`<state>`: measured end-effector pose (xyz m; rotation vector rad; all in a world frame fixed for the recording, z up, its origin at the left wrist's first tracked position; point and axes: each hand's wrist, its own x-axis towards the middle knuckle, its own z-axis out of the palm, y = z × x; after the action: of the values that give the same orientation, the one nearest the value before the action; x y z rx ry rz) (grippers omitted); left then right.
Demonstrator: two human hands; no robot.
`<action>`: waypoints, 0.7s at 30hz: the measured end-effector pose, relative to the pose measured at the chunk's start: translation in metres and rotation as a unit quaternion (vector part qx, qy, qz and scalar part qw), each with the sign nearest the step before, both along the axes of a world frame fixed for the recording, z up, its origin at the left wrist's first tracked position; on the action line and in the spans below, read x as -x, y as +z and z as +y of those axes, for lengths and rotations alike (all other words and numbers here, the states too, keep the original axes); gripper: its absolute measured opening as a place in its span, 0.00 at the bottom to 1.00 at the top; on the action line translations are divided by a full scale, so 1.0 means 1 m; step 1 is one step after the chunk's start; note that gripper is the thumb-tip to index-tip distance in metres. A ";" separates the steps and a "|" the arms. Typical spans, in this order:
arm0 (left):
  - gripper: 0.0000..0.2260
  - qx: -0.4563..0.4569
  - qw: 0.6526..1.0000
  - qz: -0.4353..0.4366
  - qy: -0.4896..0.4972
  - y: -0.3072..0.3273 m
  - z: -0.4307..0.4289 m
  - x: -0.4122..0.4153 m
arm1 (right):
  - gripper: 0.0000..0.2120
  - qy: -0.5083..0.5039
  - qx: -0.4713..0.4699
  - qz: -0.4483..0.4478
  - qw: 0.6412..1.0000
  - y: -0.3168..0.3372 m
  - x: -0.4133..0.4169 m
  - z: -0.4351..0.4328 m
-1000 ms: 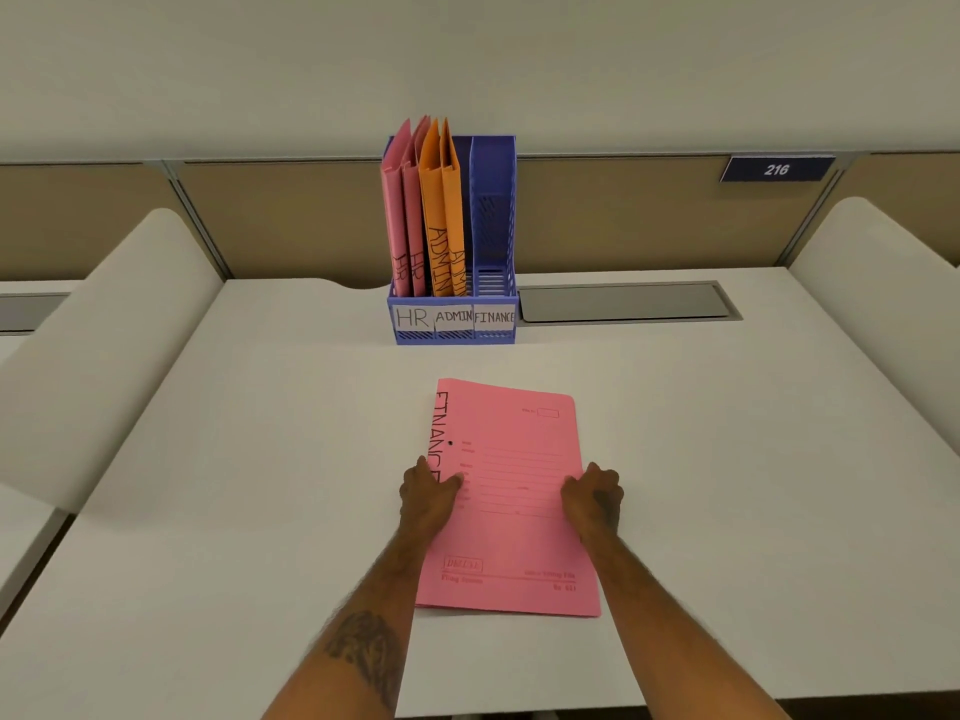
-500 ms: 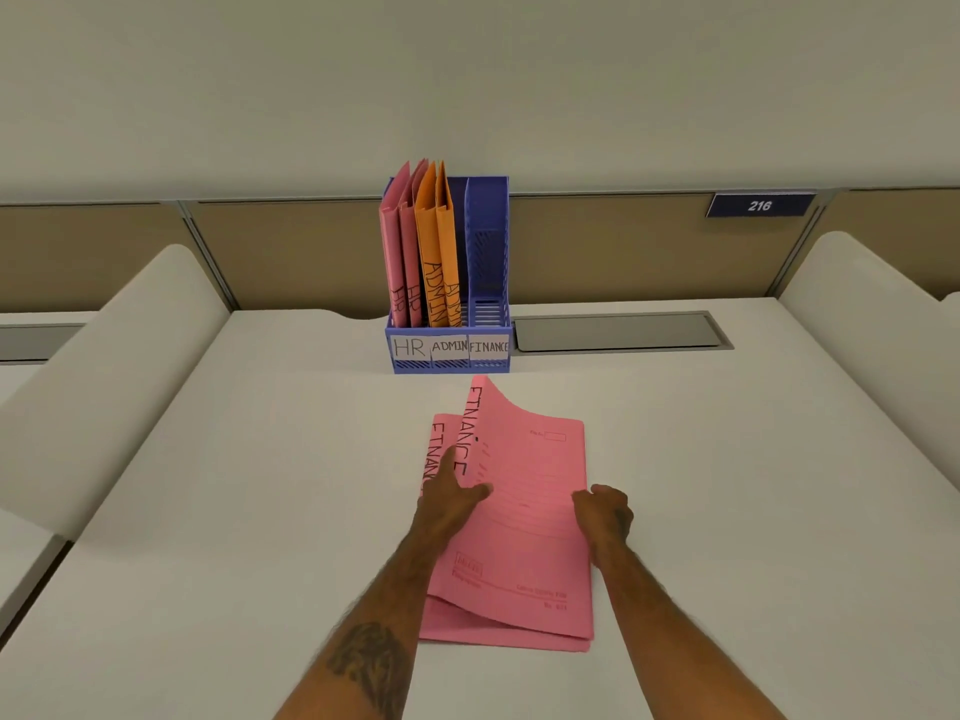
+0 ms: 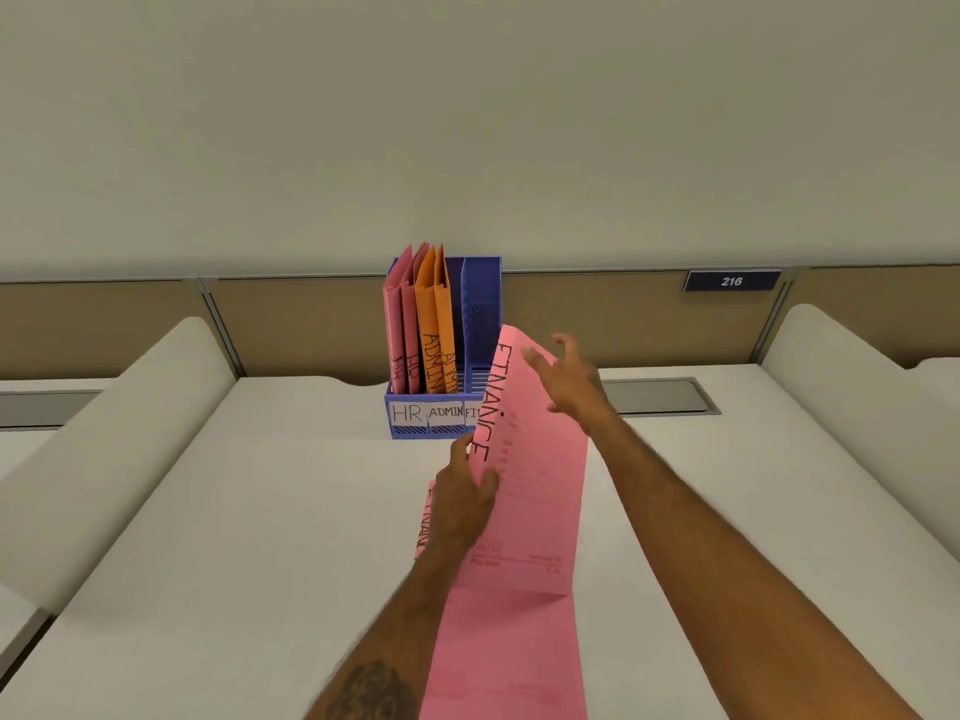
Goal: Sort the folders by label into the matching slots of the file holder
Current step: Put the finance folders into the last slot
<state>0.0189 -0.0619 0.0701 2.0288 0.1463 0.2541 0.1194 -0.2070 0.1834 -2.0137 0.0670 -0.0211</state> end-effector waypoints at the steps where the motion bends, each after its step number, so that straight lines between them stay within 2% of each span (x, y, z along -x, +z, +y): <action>1: 0.21 -0.017 1.000 -0.020 0.002 0.005 -0.004 -0.001 | 0.35 0.019 0.013 -0.019 1.000 0.021 -0.006 0.005; 3: 0.22 -0.051 0.997 -0.059 0.013 0.015 -0.010 -0.002 | 0.33 0.035 0.059 -0.047 0.997 0.056 -0.013 0.009; 6: 0.22 -0.096 0.989 -0.110 0.030 0.027 -0.018 0.000 | 0.24 0.035 0.115 -0.043 0.992 0.091 -0.020 0.011; 10: 0.20 -0.128 0.973 -0.174 0.076 0.034 -0.022 0.003 | 0.22 -0.004 0.187 -0.070 0.980 0.115 -0.019 0.014; 17: 0.21 -0.163 0.954 -0.228 0.108 0.032 -0.027 0.008 | 0.17 -0.028 0.169 -0.048 0.984 0.133 -0.010 0.018; 21: 0.23 -0.177 0.941 -0.267 0.111 0.035 -0.031 0.009 | 0.16 -0.002 0.199 -0.028 0.980 0.136 -0.006 0.021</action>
<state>0.0098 -0.0929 0.1053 2.2152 -0.0158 1.0244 0.1253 -0.1859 0.3193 -2.4110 0.0336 -0.1006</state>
